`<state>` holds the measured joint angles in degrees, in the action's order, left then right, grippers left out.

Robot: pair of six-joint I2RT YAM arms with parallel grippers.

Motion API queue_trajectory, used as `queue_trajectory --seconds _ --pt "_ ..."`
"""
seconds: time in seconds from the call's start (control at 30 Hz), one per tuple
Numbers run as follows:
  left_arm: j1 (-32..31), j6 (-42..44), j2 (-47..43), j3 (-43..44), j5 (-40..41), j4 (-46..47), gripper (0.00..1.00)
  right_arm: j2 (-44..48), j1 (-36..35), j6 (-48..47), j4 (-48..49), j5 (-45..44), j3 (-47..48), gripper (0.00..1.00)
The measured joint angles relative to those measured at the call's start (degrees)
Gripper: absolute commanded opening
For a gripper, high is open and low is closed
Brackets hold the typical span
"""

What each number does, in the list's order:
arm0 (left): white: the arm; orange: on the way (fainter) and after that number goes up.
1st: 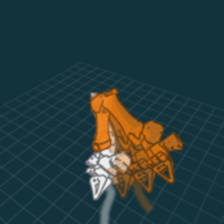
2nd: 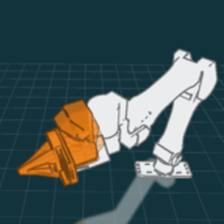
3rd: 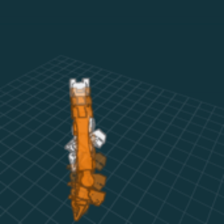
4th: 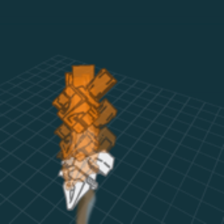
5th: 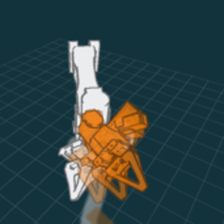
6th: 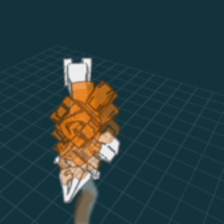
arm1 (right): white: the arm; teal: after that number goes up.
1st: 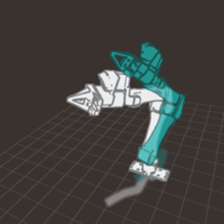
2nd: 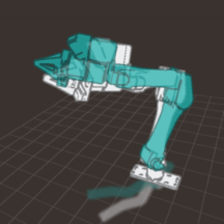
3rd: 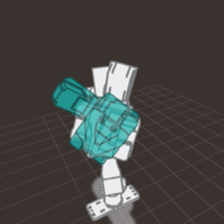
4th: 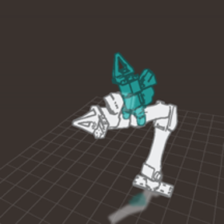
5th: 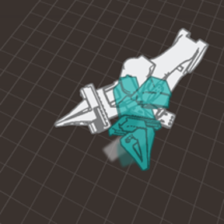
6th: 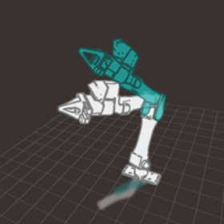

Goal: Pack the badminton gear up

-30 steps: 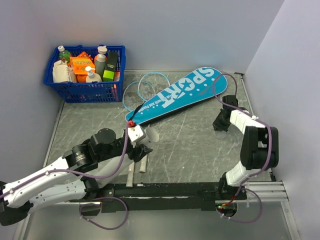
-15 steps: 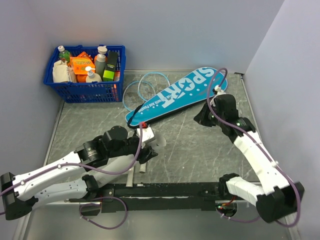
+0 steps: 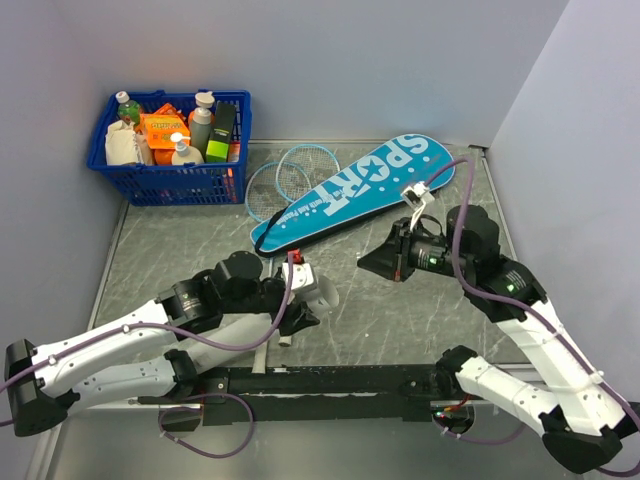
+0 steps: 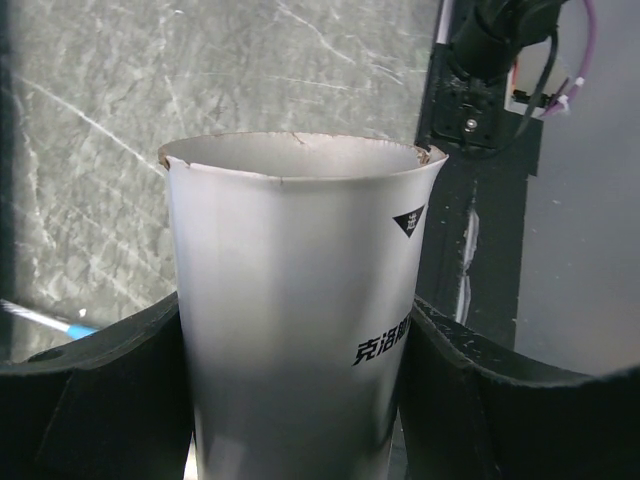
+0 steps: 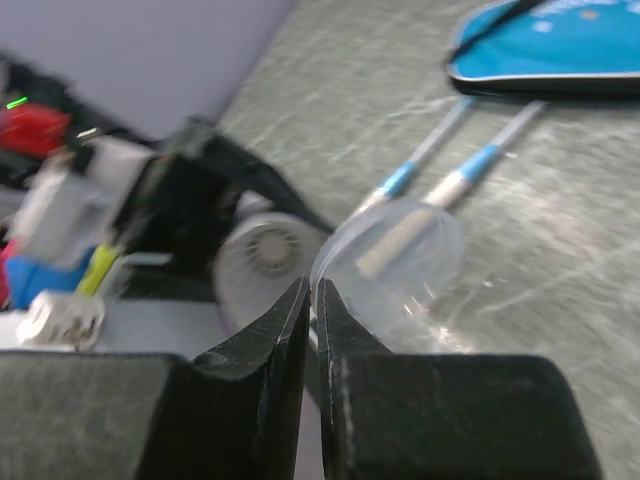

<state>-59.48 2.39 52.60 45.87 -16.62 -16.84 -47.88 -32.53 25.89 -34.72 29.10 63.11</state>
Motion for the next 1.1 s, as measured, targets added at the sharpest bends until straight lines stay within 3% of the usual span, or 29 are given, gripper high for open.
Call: queue_trajectory --seconds 0.2,0.57,1.1 --pt "-0.2 0.0 -0.8 0.0 -2.5 -0.2 0.01 1.2 -5.7 1.1 1.0 4.5 0.7 0.16" --pt "-0.7 -0.3 -5.8 -0.9 -5.6 -0.2 0.01 -3.5 -14.6 1.9 1.9 3.1 0.6 0.13" --pt "-1.0 -0.3 -5.9 -0.9 -5.9 -0.2 0.01 -5.9 -19.7 2.7 4.9 1.3 0.6 0.02"
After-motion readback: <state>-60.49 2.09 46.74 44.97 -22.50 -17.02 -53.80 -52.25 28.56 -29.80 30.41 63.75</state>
